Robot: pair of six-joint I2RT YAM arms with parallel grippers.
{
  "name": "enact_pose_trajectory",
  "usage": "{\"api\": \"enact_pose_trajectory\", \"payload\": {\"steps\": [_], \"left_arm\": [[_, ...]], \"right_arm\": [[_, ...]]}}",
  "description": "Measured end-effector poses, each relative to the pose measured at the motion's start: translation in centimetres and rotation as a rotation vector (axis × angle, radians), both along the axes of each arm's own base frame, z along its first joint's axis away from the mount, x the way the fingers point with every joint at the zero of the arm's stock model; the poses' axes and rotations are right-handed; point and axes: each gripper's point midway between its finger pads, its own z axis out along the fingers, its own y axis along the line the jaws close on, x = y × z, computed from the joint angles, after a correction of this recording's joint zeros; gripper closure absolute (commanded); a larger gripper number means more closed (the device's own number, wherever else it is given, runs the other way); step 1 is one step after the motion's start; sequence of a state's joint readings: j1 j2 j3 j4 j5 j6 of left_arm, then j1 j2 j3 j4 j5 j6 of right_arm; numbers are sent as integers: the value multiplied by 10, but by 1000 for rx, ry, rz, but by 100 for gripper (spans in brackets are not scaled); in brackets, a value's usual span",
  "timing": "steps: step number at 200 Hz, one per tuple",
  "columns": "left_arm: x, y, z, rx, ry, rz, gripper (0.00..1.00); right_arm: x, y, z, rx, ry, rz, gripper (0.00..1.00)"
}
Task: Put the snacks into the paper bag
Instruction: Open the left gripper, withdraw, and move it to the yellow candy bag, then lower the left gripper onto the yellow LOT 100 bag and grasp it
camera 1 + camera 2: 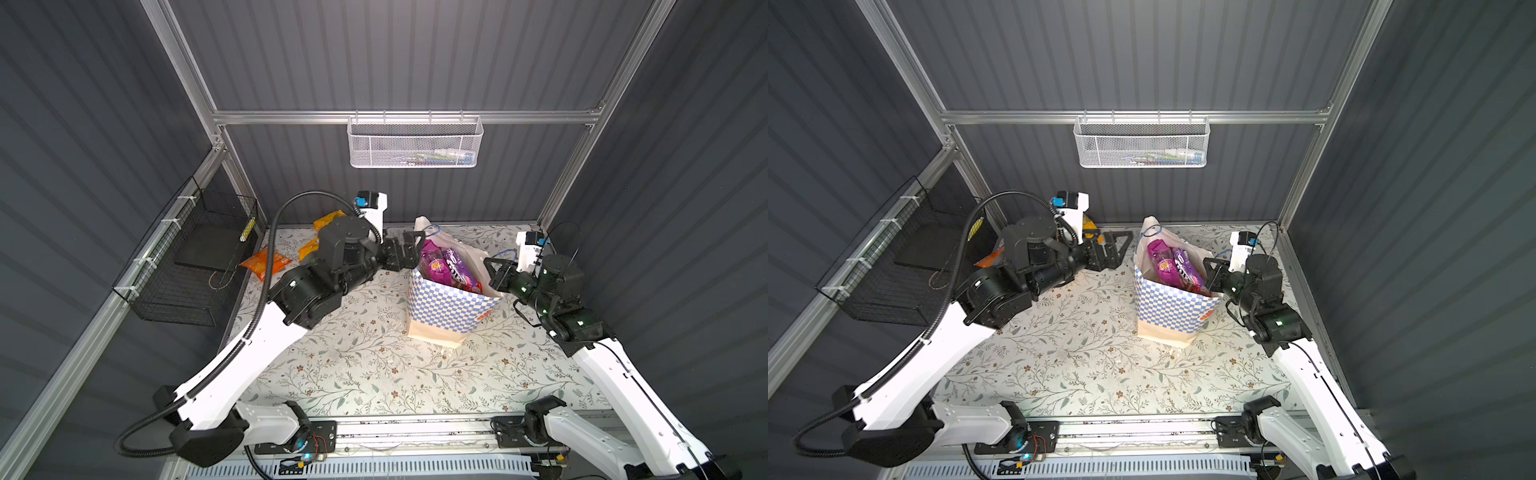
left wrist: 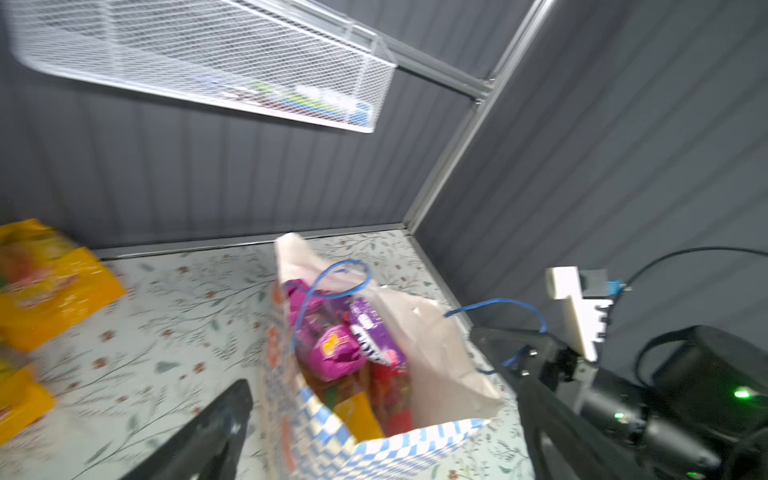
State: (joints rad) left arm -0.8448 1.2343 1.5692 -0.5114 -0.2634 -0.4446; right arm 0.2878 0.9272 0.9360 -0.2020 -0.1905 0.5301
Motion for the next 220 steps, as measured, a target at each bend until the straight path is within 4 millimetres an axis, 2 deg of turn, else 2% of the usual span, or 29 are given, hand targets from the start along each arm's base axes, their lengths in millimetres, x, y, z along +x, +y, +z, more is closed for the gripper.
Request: {"api": "enact_pose_trajectory", "payload": {"steps": [32,64,76,96,121,133,181,201,220], "left_arm": [[-5,58,-44,100,26,210,0],[0,93,-108,207,125,359,0],[13,106,-134,231,191,403,0],[43,144,-183,246,334,517,0],[72,180,-237,231,500,600,0],[85,188,-254,207,550,610,0],[128,225,-326,125,742,658,11],[138,243,-345,79,783,682,14],[149,256,-354,44,793,696,17]], "right_arm": [[3,1,-4,-3,11,1,100],[5,2,-6,-4,17,1,100],[5,2,-6,-4,16,1,100],[6,2,-5,-3,13,1,100],[6,2,-5,-3,11,1,100],[5,2,-4,-3,9,0,100],[2,0,0,-7,-7,-2,100],[1,-1,2,-10,-13,-4,100],[1,-1,2,-12,-15,-2,100]]}}
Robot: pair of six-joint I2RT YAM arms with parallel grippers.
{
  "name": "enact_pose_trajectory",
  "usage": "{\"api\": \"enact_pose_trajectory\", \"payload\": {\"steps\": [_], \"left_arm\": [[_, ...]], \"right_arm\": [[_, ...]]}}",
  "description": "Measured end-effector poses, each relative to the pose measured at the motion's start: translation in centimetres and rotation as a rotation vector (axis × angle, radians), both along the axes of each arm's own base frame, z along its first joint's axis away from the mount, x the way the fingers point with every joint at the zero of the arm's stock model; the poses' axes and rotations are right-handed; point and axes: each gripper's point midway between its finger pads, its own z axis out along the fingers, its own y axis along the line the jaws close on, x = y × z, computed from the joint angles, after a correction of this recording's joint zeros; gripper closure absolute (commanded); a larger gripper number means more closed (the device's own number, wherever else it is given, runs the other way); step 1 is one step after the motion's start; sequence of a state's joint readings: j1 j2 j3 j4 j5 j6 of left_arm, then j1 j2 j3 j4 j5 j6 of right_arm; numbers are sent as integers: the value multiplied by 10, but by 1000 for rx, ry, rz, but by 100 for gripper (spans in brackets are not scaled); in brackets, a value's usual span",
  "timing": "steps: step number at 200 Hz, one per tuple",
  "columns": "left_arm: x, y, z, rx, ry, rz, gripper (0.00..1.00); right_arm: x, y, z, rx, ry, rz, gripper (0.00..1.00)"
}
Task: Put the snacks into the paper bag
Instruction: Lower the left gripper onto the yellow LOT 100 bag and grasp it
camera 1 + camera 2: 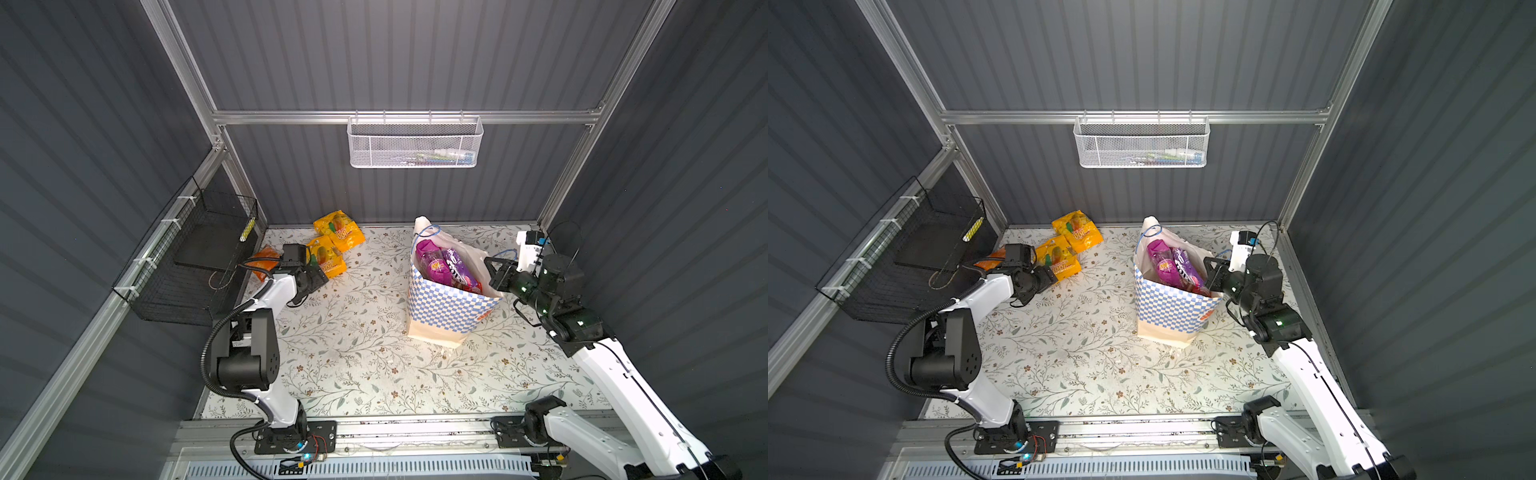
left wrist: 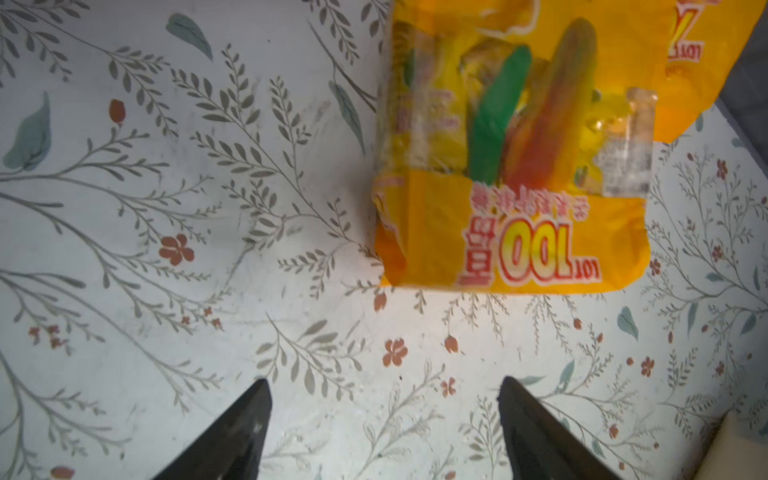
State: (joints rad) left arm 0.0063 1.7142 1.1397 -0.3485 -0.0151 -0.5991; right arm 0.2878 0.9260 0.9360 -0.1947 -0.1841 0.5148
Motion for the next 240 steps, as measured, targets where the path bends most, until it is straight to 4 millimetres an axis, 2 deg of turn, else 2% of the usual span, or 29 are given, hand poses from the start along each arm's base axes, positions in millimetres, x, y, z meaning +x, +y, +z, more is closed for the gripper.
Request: {"api": "enact_pose_trajectory", "payload": {"steps": [23,82,120,132,156,188,198,218,240], "left_arm": [[18,7,-8,-42,-16,4,22],[46,-3,-15,-113,-66,-52,28],[60,-8,-26,-143,-73,-73,40],[62,-10,-28,-153,-76,-78,46],[64,-13,-29,-173,-82,-81,64],[66,-17,-26,-201,-98,-87,93],[67,-20,-24,-213,-110,-99,100],[64,-24,-18,-242,-128,-100,100],[44,-32,-10,-293,-127,-103,100]], "right_arm": [[-1,2,1,4,-1,16,100],[-3,7,2,13,-4,41,100],[-3,7,2,13,-3,43,100],[-3,7,2,13,-3,43,100],[-2,7,1,12,1,44,100],[-2,7,1,12,1,44,100],[-2,7,1,12,1,44,100],[-2,7,1,12,1,44,100],[-2,7,1,12,1,44,100]]}}
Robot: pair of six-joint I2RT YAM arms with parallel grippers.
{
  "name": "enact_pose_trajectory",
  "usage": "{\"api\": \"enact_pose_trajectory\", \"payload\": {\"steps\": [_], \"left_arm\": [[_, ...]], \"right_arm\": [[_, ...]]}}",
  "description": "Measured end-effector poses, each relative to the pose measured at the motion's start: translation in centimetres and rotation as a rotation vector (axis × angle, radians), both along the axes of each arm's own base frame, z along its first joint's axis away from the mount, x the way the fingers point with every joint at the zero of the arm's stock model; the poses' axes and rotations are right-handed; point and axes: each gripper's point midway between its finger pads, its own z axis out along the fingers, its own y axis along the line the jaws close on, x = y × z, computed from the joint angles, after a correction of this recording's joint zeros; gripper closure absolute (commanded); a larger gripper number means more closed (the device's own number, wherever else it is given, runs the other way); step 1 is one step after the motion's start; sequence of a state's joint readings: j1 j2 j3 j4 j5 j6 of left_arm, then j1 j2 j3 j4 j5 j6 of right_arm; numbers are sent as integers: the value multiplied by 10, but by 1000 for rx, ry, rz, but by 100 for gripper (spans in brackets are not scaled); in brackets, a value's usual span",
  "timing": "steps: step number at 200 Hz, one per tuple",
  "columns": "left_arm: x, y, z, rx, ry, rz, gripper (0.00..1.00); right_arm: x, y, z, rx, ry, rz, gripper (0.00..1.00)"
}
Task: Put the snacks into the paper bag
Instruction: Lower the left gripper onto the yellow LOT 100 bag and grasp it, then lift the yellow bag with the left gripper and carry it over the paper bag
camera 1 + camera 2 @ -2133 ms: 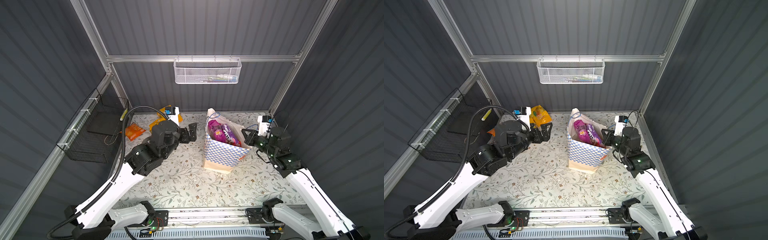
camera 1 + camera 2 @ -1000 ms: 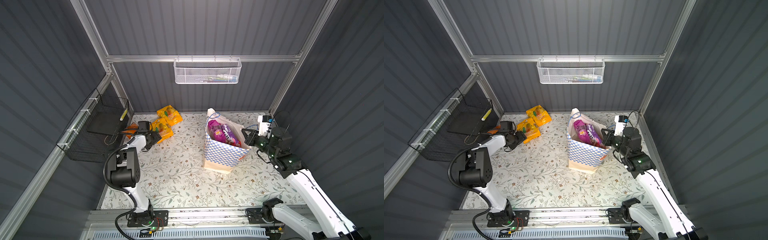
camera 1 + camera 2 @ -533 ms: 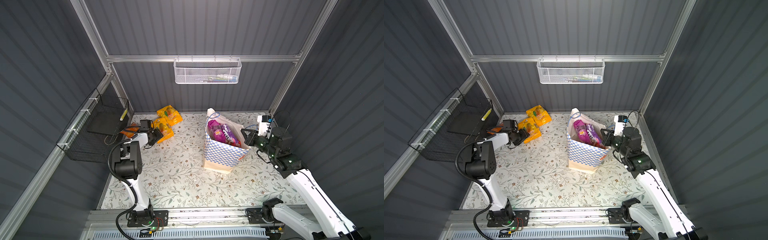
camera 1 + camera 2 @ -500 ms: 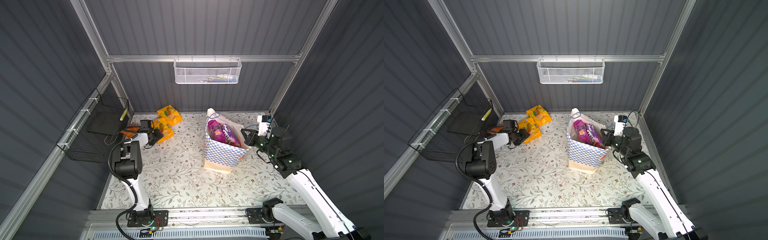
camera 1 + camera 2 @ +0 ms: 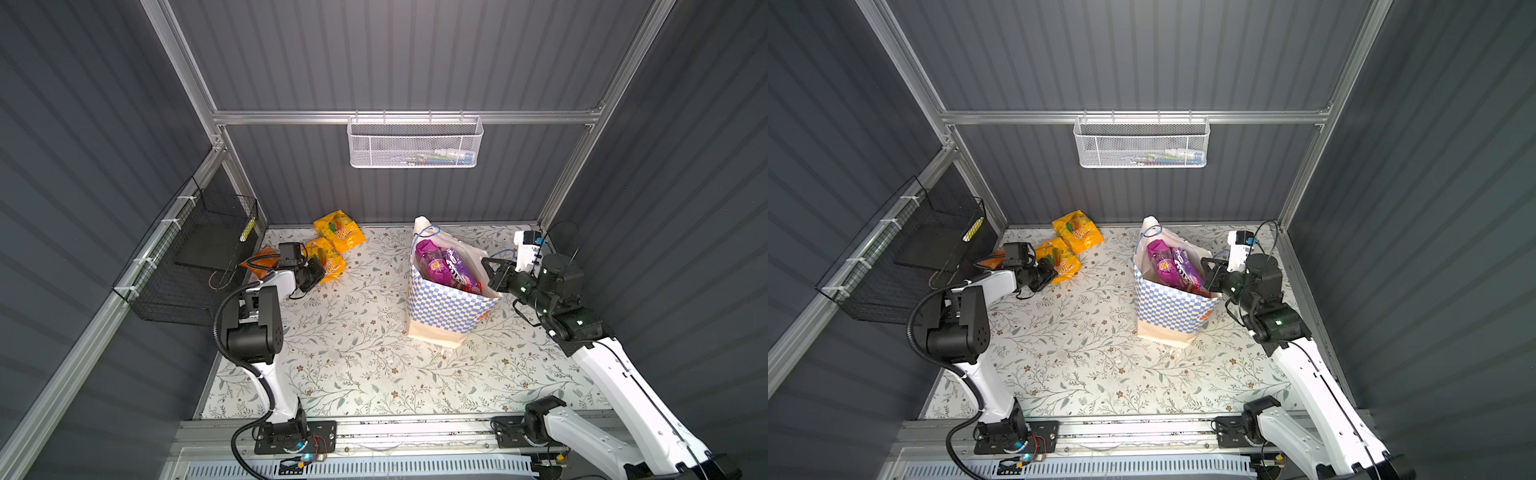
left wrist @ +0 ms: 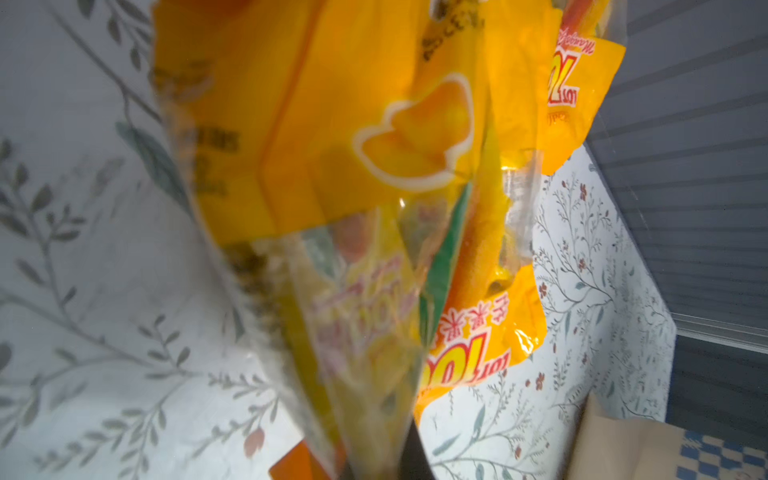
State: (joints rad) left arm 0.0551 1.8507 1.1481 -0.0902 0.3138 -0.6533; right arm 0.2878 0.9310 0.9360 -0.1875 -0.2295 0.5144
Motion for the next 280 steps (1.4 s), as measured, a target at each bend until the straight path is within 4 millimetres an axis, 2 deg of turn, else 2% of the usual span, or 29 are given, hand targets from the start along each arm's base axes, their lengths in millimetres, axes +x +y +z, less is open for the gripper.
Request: {"api": "enact_pose_trajectory", "payload": {"steps": [24,64,99,135,167,186,211,240,264,280], "left_arm": [[-25,-8,17,-53,-6,-5,100],[-59,-22,58,-74,-70,-31,100],[-89,-48,91,-53,-121,-96,100],[-114,-69,121,-6,-182,-159,100],[-129,-69,138,9,-197,-164,100],[-133,-72,154,10,-215,-172,100],[-135,-83,194,2,-287,-200,100],[-139,-105,256,-23,-425,-259,100],[-146,-133,307,-50,-528,-329,100],[-151,-159,338,-67,-586,-396,100]], "right_arm": [[0,0,0,0,0,0,100],[0,1,0,1,1,3,100],[-1,1,0,1,1,6,100],[-1,1,0,1,1,7,100],[0,2,-1,1,2,8,100],[0,2,-1,0,4,9,100],[0,4,-2,-2,4,14,100],[0,4,-2,-3,5,15,100],[-1,5,-2,-4,5,17,100],[-1,5,-2,-5,5,17,100]]}}
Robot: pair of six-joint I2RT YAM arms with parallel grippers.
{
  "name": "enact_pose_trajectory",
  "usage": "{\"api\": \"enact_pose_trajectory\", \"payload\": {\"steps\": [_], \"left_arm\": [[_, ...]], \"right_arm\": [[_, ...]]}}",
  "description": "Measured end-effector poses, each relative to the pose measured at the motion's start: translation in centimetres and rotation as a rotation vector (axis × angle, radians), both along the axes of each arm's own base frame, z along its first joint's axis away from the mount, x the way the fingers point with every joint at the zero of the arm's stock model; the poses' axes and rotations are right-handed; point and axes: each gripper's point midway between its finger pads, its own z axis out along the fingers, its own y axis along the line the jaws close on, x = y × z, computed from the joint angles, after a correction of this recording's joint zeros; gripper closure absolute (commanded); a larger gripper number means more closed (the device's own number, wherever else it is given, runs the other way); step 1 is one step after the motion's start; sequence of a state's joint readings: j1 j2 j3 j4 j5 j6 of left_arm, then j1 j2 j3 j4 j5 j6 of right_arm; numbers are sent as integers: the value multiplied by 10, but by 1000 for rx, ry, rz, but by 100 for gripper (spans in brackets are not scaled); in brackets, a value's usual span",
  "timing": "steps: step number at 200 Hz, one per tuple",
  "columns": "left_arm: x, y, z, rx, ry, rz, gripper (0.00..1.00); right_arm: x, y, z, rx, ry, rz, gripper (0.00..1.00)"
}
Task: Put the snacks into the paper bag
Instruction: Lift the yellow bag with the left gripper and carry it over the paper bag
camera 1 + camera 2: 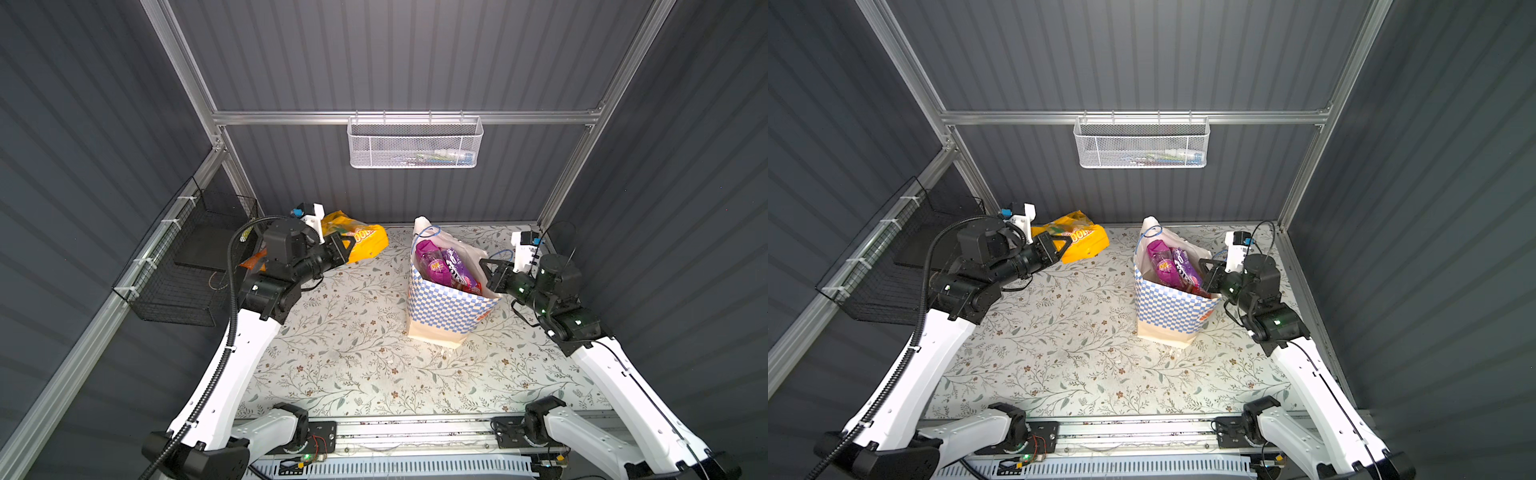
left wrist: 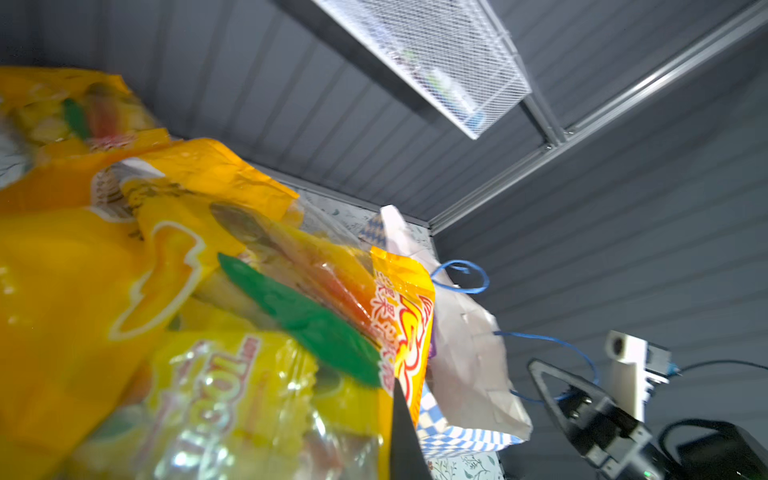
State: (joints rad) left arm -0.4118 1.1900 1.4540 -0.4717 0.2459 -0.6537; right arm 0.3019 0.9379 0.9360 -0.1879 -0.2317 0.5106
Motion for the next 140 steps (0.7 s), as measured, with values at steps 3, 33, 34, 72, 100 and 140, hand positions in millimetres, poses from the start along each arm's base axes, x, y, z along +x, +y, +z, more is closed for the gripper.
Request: {"api": "enact_pose_trajectory", "payload": {"steps": [3,33,34,72,100,140], "left_arm": [[-1,-5,4,3,-9,-13,100],[-11,-62,34,33,-70,-151,100],[-11,-65,35,36,-72,-156,100],[-25,-129,43,113,-104,-293,100],[-39,-164,44,150,-118,-375,100],[-63,-209,33,179,-117,-478,100]], "right_arm": [[0,0,0,0,0,0,100],[0,-1,0,-4,-2,-3,100],[0,-1,0,-4,-2,-3,100],[0,-1,0,-7,-4,-3,100],[1,-1,0,-9,-4,-7,100],[0,-1,0,-12,-6,-5,100]]}}
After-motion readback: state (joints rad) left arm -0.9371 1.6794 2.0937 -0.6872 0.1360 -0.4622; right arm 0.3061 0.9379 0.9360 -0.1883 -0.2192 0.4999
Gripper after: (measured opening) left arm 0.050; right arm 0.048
